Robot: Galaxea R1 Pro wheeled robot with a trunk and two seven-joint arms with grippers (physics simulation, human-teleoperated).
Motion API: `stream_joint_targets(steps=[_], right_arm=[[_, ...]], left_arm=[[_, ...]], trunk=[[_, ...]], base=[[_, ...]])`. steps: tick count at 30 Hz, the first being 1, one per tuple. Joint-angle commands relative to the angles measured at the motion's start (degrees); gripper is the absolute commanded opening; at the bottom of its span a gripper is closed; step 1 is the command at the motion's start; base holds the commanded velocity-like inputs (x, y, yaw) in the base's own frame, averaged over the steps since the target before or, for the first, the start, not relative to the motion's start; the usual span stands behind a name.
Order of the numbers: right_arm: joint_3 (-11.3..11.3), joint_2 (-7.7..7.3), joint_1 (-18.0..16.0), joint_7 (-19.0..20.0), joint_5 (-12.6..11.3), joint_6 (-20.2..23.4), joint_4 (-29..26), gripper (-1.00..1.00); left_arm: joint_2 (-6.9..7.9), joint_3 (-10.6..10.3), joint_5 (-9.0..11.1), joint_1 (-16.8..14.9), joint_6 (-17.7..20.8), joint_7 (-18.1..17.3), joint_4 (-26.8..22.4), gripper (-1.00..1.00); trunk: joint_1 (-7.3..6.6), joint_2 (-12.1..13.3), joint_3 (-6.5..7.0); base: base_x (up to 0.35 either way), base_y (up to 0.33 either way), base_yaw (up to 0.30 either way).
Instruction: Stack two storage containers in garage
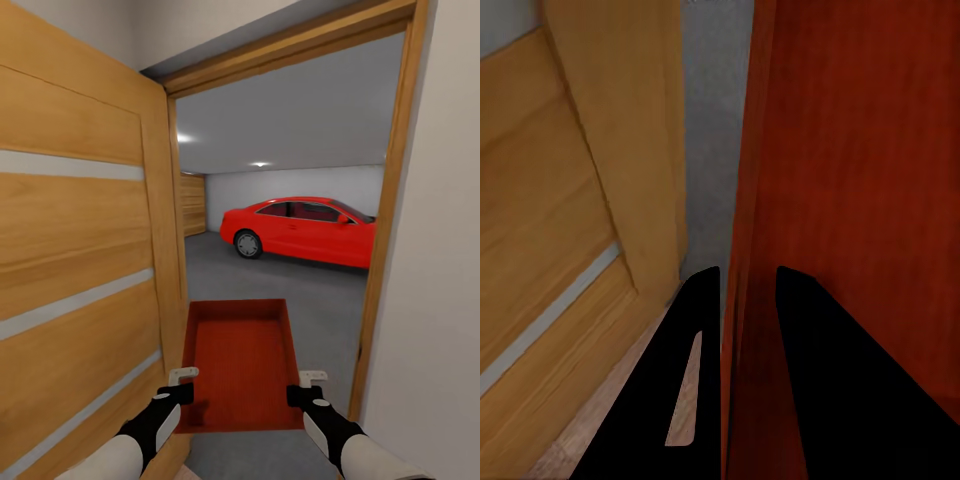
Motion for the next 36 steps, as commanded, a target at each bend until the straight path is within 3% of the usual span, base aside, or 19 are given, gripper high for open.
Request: stream_joint_targets(steps=[1,36], right_arm=[[-0.09,-0.08,-0.01,-0.50,-0.52,-0.20,0.23,-1.00],[-0.09,-0.08,-0.01,-0.50,-0.52,-0.20,0.17,-1.00]], left_arm=[[1.87,0.91,-0.70,-0.04,-1.74,1.49,-0.85,-1.00],[1.87,0.91,-0.70,-0.01,-1.74,1.49,-0.85,-1.00]], trunk=[[0.04,-0.05,-0.03],[0.04,-0.05,-0.03]], base=[[0.246,0.216,-0.284],[0.245,0.212,-0.277]])
